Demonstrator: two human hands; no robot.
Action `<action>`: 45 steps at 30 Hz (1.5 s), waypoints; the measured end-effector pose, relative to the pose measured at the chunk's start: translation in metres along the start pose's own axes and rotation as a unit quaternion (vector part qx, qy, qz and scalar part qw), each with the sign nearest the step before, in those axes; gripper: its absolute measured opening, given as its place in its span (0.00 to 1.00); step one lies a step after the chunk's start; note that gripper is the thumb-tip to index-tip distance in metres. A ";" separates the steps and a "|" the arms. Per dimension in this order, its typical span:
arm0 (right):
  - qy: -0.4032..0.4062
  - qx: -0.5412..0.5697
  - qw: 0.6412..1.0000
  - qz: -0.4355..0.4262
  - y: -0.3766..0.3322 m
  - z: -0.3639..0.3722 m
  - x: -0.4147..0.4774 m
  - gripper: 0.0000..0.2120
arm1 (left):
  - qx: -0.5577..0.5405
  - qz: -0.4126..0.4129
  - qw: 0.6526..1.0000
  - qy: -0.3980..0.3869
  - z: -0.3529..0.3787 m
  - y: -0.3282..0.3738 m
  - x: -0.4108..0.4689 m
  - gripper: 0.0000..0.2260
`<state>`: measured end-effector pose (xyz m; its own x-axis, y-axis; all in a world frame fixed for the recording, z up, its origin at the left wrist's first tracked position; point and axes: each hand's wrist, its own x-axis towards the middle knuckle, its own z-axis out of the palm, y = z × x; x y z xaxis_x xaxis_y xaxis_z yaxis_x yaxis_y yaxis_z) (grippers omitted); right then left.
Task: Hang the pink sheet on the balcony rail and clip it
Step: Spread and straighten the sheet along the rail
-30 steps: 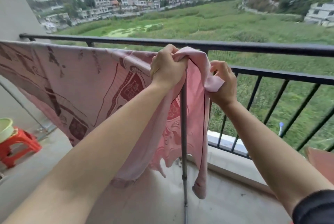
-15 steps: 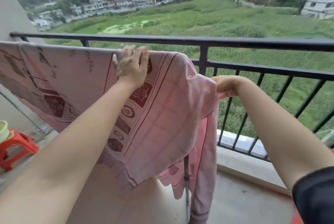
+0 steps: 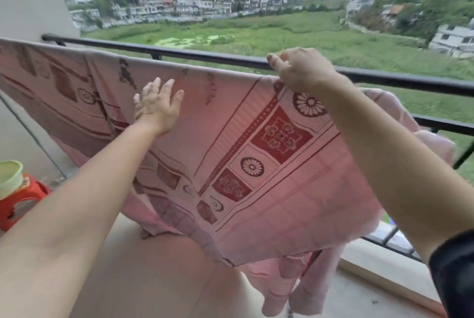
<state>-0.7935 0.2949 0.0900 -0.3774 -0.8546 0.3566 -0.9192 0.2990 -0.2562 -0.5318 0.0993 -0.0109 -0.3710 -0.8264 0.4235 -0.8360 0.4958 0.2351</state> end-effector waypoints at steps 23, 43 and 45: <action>0.161 -0.086 0.968 -0.175 -0.507 0.347 0.268 0.39 | -0.001 -0.196 0.980 -0.036 -0.038 -0.574 0.128 0.30; 0.106 -0.122 0.939 -0.305 -0.876 0.582 0.583 0.38 | -0.057 -0.285 0.957 -0.003 0.006 -0.955 0.440 0.29; 0.122 -0.134 0.938 -0.295 -0.904 0.604 0.603 0.38 | -0.077 -0.286 0.955 0.006 0.020 -0.997 0.472 0.29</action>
<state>-0.1227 -0.7471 -0.0058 0.2215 -0.7919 0.5691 -0.9591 -0.0713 0.2740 0.1190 -0.7905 -0.0632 0.1340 -0.9710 0.1980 -0.8309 -0.0012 0.5564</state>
